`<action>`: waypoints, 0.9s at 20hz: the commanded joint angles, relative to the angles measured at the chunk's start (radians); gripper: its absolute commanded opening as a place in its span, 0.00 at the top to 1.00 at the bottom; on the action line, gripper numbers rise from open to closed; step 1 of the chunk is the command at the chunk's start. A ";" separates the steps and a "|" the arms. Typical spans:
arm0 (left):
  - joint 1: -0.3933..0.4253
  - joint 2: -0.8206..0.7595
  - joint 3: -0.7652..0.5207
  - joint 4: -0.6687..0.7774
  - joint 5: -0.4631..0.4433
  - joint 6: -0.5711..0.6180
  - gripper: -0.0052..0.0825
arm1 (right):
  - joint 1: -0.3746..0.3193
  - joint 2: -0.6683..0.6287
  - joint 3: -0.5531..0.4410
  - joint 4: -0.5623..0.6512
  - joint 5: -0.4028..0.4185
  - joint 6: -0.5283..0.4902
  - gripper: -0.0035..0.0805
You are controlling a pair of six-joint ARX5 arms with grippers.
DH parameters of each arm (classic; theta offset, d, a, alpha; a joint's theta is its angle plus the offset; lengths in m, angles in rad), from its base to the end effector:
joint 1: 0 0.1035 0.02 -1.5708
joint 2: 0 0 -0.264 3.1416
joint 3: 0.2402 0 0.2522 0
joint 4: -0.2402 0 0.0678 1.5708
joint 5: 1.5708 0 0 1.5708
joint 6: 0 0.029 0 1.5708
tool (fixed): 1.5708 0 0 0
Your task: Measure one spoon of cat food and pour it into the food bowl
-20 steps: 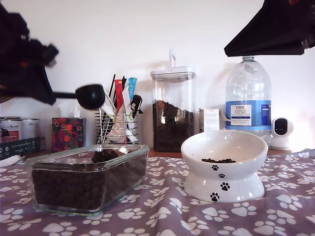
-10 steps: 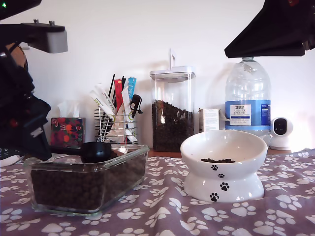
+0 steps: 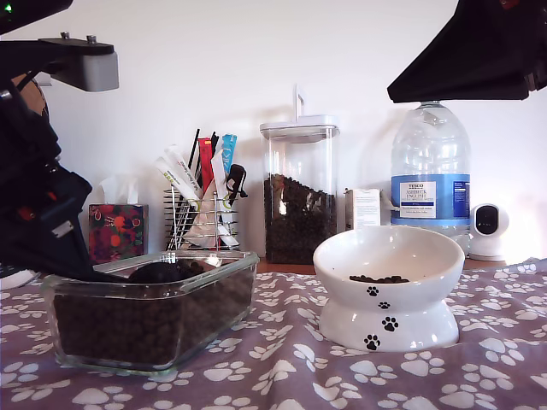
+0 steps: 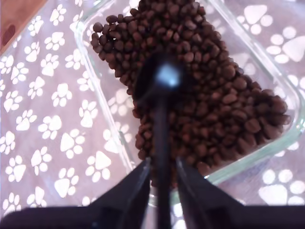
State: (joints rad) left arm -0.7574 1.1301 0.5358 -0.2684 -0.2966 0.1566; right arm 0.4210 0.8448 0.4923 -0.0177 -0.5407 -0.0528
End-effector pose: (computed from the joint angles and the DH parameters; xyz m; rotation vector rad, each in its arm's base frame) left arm 0.1556 -0.1354 0.1823 0.5841 0.7207 -0.4925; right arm 0.1598 0.0879 0.2391 -0.0251 0.3588 0.9601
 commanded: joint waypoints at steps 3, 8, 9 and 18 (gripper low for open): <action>0.000 0.000 0.055 -0.024 0.000 0.001 0.41 | 0.005 0.003 0.014 0.000 -0.005 0.003 0.97; -0.004 -0.022 0.194 -0.127 0.033 -0.015 0.46 | 0.005 0.003 0.014 -0.009 0.013 0.031 0.97; -0.004 -0.037 0.210 -0.133 0.061 -0.035 0.59 | 0.006 0.003 0.014 -0.006 0.055 0.058 0.97; 0.153 -0.159 0.165 0.052 0.226 -0.139 0.96 | -0.073 -0.035 0.014 0.095 0.404 -0.046 0.97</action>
State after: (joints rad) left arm -0.6209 0.9947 0.7391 -0.2237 -0.0807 0.0269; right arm 0.3771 0.8291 0.4923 0.0685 -0.1459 -0.0856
